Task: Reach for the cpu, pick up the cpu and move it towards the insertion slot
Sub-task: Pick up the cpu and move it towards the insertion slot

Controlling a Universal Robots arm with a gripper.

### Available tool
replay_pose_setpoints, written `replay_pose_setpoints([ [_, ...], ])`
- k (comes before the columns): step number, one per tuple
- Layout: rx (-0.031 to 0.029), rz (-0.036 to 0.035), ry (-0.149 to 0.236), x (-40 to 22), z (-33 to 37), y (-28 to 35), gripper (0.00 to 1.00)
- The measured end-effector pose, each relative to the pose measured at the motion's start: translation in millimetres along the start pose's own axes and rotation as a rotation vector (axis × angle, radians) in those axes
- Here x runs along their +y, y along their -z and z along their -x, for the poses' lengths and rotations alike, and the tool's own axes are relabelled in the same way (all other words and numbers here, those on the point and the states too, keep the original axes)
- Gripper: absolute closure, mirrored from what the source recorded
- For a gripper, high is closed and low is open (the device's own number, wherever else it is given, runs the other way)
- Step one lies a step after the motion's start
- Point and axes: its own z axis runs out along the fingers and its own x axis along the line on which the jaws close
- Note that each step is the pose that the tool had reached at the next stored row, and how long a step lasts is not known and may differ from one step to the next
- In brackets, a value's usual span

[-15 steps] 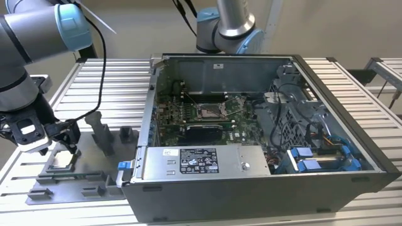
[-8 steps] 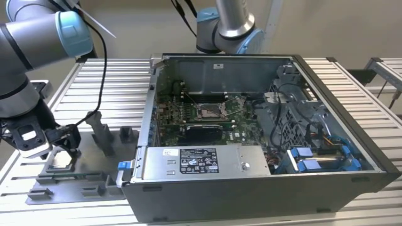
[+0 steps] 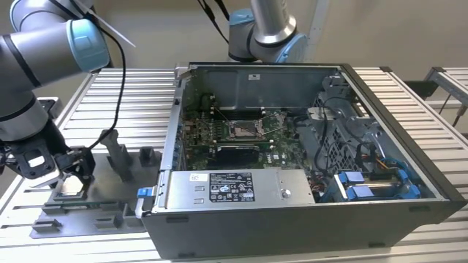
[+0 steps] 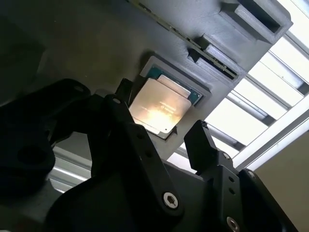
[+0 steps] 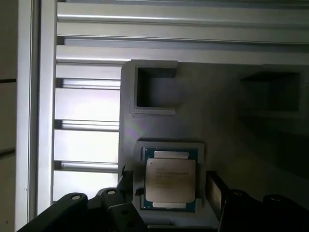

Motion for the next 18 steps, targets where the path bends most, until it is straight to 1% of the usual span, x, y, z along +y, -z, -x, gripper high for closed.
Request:
replay_pose_setpoints([
  [7,0.0001,0.0,0.0,-0.3,0.0,-6.8,0.0],
  [18,0.0001,0.0,0.003,0.1,0.5,-7.4,0.0],
])
